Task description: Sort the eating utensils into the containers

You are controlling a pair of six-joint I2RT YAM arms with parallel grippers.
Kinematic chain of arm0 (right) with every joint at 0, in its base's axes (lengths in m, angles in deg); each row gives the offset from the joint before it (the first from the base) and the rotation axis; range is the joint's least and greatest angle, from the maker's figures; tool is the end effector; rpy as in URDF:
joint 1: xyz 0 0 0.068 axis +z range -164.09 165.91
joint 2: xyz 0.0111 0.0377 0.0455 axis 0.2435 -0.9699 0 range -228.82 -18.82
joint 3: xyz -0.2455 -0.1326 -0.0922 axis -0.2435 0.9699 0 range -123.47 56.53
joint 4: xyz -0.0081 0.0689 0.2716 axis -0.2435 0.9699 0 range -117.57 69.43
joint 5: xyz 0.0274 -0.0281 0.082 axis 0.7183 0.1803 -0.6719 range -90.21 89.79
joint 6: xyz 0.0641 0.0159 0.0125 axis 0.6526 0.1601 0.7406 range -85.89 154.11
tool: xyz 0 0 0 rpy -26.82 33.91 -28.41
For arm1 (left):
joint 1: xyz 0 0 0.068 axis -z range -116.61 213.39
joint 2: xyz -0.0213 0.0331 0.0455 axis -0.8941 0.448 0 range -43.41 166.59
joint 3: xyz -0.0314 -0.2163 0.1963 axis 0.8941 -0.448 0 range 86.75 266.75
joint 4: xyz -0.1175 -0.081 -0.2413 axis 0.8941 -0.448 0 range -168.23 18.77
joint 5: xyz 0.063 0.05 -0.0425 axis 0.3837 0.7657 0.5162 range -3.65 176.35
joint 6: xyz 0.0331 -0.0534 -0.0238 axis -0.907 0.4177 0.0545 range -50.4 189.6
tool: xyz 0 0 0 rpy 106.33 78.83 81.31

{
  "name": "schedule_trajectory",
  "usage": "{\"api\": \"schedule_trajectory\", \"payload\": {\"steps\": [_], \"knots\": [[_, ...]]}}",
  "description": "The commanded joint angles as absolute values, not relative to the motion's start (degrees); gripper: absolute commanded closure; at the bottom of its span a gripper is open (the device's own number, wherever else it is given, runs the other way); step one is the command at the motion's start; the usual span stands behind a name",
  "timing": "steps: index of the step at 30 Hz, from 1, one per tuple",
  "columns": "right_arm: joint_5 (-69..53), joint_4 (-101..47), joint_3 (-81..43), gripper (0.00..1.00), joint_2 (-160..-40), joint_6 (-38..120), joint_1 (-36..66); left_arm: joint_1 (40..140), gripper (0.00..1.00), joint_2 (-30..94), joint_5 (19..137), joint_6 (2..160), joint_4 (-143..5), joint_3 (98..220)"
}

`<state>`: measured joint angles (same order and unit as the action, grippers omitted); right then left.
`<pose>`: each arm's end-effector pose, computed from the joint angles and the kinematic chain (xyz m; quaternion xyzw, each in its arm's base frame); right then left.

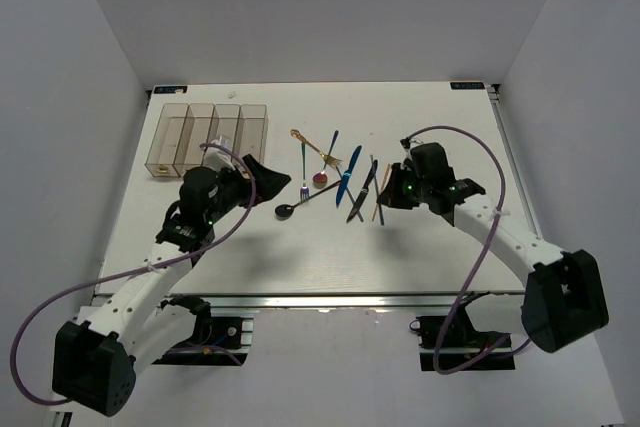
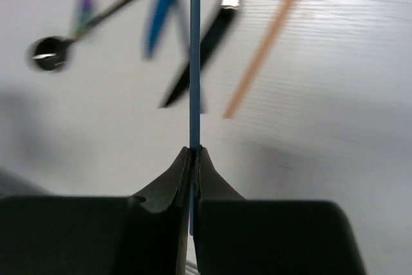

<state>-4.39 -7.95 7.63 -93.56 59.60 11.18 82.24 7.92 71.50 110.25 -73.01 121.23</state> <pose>0.2686 0.1310 0.2368 -0.0120 0.9248 0.1928 0.3277 0.2151 -0.0881 0.2770 -0.0782 0.8051 -0.3782 0.4502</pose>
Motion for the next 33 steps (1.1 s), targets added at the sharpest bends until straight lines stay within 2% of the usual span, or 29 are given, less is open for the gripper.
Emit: {"api": "schedule_trajectory", "payload": {"steps": [1, 6, 14, 19, 20, 23, 24, 25, 26, 27, 29, 30, 31, 32, 33], "knots": [[-21.0, -19.0, 10.1, 1.0, -88.7, 63.2, 14.0, 86.1, 0.02, 11.4, 64.0, 120.1, -53.3, 119.3], [-27.3, -34.5, 10.5, 1.0, -86.1, 69.9, 17.3, 91.0, 0.02, 15.8, 66.1, 122.2, -47.1, 120.0], [-28.0, -38.6, 4.2, 1.0, -91.7, 72.4, 24.3, 94.4, 0.03, 19.2, 69.4, 121.0, -45.8, 121.6], [-27.5, -39.8, 1.5, 1.0, -95.3, 72.7, 27.9, 94.7, 0.11, 20.7, 69.1, 120.8, -45.6, 122.1], [-27.5, -40.0, 1.3, 1.0, -95.6, 72.9, 28.2, 94.6, 0.16, 21.0, 69.1, 120.6, -45.8, 122.3], [-27.5, -41.1, 0.9, 1.0, -96.4, 73.2, 28.9, 94.6, 0.49, 21.9, 69.7, 119.0, -48.4, 123.4], [-27.3, -41.1, 0.7, 1.0, -96.9, 73.2, 28.8, 94.7, 0.77, 21.9, 70.7, 118.5, -49.3, 124.1], [-26.8, -40.8, 0.8, 1.0, -96.9, 73.4, 28.9, 94.6, 0.93, 21.9, 71.7, 117.7, -52.7, 124.9], [-25.9, -40.8, 1.1, 1.0, -96.9, 73.3, 28.8, 94.6, 1.0, 21.9, 72.6, 115.1, -55.5, 125.8], [-24.9, -40.2, 1.2, 0.97, -96.6, 73.4, 28.8, 94.6, 1.0, 21.8, 76.0, 113.3, -58.4, 129.1], [-20.6, -37.1, 1.7, 0.72, -95.9, 73.2, 28.4, 94.6, 1.0, 22.1, 81.8, 105.9, -69.9, 133.4], [-19.4, -35.7, 2.2, 0.44, -94.9, 73.0, 27.4, 94.5, 1.0, 22.6, 85.4, 103.2, -74.2, 135.8], [-18.1, -34.4, 2.6, 0.24, -94.3, 72.6, 26.7, 94.5, 1.0, 24.6, 94.4, 100.0, -81.7, 141.3], [-14.4, -31.2, 2.9, 0.11, -93.8, 72.1, 26.1, 94.4, 1.0, 26.3, 99.5, 94.0, -85.3, 144.4], [-12.4, -29.5, 3.5, 0.11, -92.7, 71.8, 24.8, 93.9, 1.0, 28.5, 104.0, 92.0, -88.6, 147.4]]}}
